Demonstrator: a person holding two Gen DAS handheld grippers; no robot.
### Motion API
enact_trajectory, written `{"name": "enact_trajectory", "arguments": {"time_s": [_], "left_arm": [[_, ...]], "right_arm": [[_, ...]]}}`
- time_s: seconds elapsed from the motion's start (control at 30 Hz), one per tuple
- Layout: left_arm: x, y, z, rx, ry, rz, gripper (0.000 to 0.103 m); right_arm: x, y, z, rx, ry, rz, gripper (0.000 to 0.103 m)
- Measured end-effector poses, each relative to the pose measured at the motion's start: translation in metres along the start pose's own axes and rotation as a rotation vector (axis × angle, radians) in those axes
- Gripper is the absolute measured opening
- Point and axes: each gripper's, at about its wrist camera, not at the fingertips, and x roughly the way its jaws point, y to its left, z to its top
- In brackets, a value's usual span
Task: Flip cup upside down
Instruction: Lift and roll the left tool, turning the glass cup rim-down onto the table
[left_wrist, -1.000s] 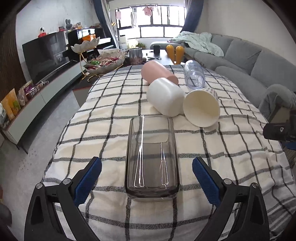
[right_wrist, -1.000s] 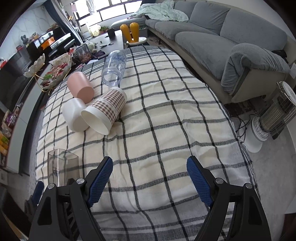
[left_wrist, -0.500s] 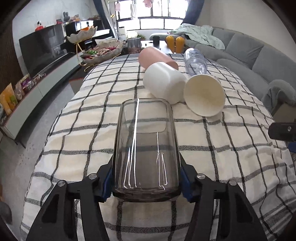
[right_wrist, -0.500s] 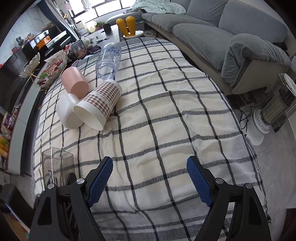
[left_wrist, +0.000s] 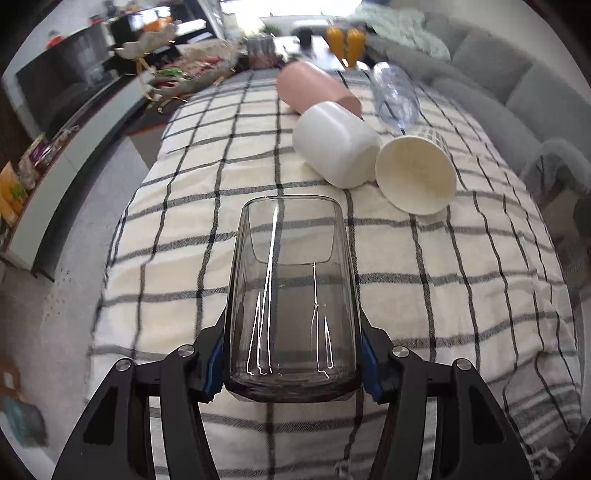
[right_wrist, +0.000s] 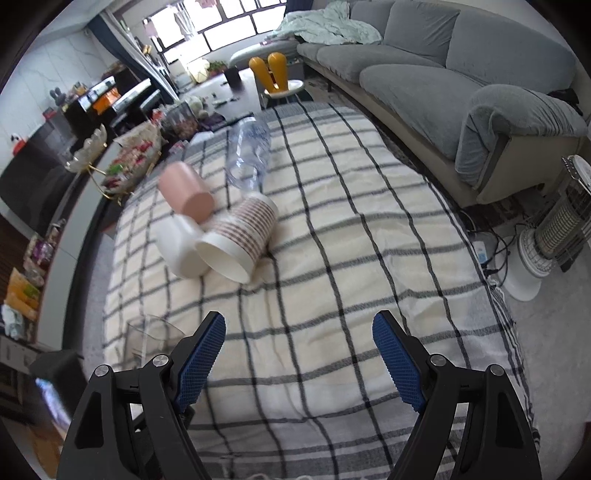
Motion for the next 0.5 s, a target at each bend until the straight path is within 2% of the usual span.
{"name": "enact_trajectory", "arguments": {"time_s": [0.1, 0.23, 0.4, 0.5], "left_arm": [[-0.007, -0.006, 0.016, 0.088, 0.103, -0.004, 0.057], [-0.007, -0.011, 0.038, 0.175, 0.305, -0.034, 0.057], [-0.002, -0.018, 0.067, 0.222, 0.475, -0.042, 0.057], [0.010, -0.025, 0.080, 0.256, 0.630, -0.069, 0.057]], "right_arm": [[-0.006, -0.003, 0.010, 0.066, 0.021, 0.050, 0.082], [-0.007, -0.011, 0.022, 0.179, 0.051, 0.091, 0.082], [0.012, -0.013, 0.045, 0.245, 0.155, 0.135, 0.082], [0.026, -0.015, 0.056, 0.283, 0.215, 0.166, 0.082]]}}
